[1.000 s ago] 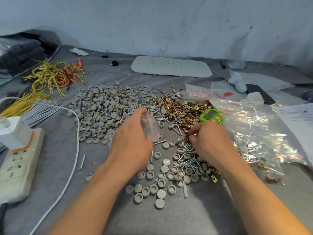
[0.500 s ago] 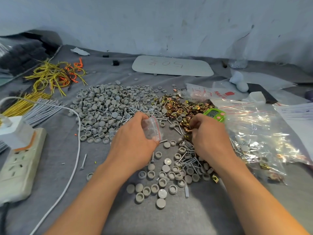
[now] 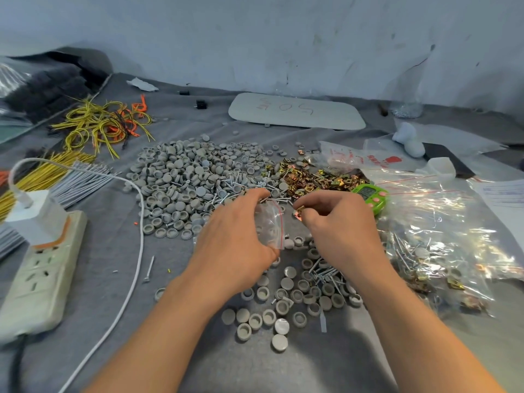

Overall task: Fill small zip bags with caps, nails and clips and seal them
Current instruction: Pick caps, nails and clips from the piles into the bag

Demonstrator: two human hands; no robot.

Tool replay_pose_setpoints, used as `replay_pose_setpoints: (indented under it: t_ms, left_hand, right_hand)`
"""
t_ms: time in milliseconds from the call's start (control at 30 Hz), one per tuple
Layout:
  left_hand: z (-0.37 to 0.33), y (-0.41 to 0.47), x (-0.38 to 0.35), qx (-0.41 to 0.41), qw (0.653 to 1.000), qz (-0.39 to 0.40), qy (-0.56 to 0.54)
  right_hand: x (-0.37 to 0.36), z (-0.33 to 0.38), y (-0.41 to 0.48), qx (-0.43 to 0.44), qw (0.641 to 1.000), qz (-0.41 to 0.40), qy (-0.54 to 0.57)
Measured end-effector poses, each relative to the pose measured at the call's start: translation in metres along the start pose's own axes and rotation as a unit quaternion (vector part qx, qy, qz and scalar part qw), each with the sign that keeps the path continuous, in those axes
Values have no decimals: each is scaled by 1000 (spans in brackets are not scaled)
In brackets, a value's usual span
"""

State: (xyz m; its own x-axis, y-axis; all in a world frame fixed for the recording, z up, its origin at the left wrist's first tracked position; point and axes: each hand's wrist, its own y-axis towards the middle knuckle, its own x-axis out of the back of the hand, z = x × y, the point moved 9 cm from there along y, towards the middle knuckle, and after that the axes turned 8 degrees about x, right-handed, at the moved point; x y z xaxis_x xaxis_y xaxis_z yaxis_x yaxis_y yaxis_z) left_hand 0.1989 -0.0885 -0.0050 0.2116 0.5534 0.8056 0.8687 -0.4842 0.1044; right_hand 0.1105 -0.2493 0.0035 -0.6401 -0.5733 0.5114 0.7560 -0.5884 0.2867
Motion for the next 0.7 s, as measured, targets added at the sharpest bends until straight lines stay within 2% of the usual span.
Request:
replay_pose_setpoints:
  t_ms: [333, 500, 700]
  left_hand:
    - [-3, -1, 0, -16, 1000, 3, -19]
    - [-3, 1, -1, -9, 999, 2, -40]
    - [1, 4, 4, -15, 997, -12, -80]
  right_hand:
    - [-18, 1, -4, -59, 978, 5, 202]
    - [-24, 15, -1, -17, 990, 29, 134]
    - [-45, 23, -7, -4, 978, 145, 150]
